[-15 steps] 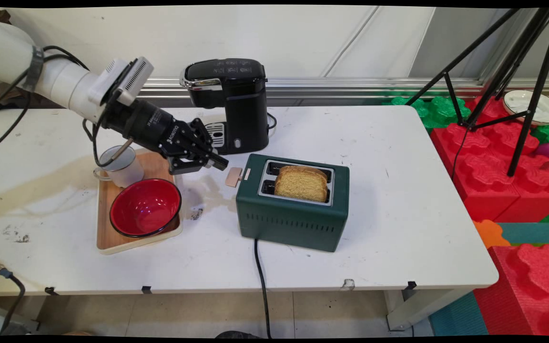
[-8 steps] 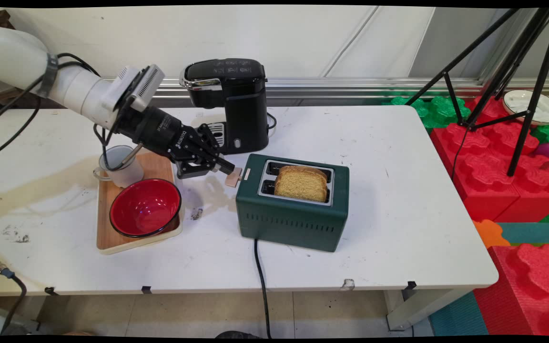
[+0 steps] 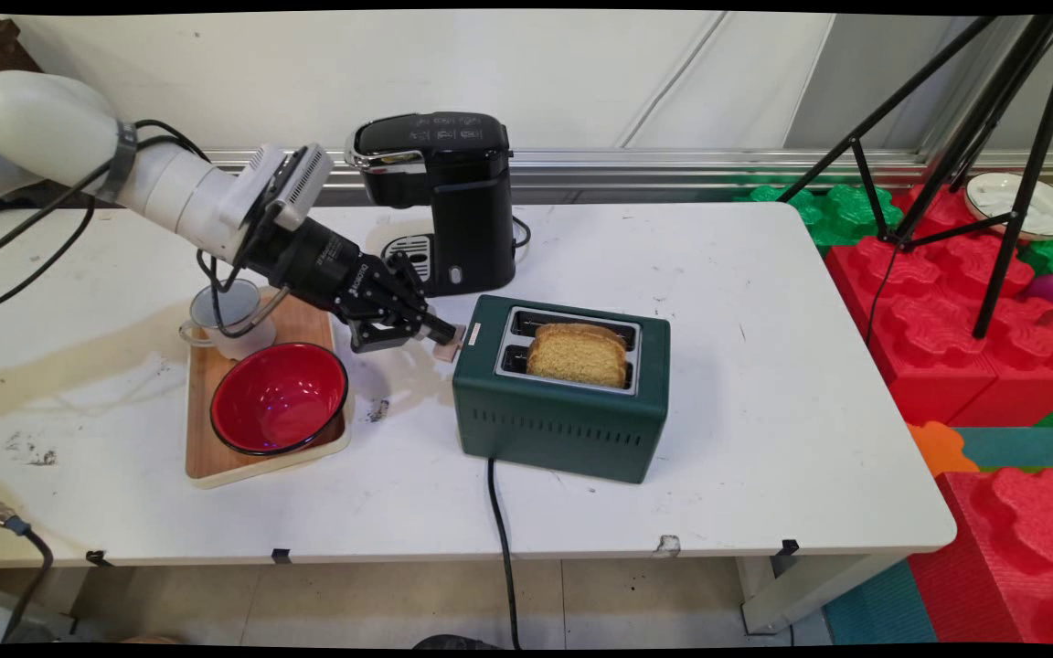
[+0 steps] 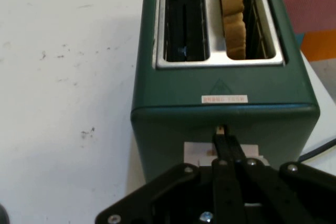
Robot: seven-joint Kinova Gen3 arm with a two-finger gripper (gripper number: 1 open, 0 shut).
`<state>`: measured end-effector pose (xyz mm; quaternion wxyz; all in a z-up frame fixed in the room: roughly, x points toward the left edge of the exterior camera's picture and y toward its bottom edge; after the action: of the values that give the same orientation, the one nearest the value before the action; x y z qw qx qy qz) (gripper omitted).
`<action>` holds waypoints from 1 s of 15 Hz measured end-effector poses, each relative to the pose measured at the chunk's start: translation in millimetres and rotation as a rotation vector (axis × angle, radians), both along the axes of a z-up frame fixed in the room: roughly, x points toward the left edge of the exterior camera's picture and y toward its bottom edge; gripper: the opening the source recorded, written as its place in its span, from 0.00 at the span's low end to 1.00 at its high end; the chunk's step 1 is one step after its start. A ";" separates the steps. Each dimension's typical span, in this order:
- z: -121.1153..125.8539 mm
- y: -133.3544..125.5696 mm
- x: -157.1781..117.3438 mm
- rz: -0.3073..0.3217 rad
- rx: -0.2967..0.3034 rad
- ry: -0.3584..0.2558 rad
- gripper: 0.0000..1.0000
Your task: Press the toaster switch
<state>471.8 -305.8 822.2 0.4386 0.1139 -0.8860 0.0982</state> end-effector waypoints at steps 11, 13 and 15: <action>-24.1 -1.2 -1.9 0.005 0.028 -0.023 0.00; -26.9 -1.2 -1.7 0.005 0.030 -0.026 0.00; -30.5 -1.1 -1.4 0.004 0.034 -0.030 0.00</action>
<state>470.3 -306.9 791.7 0.4229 0.1218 -0.8939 0.0857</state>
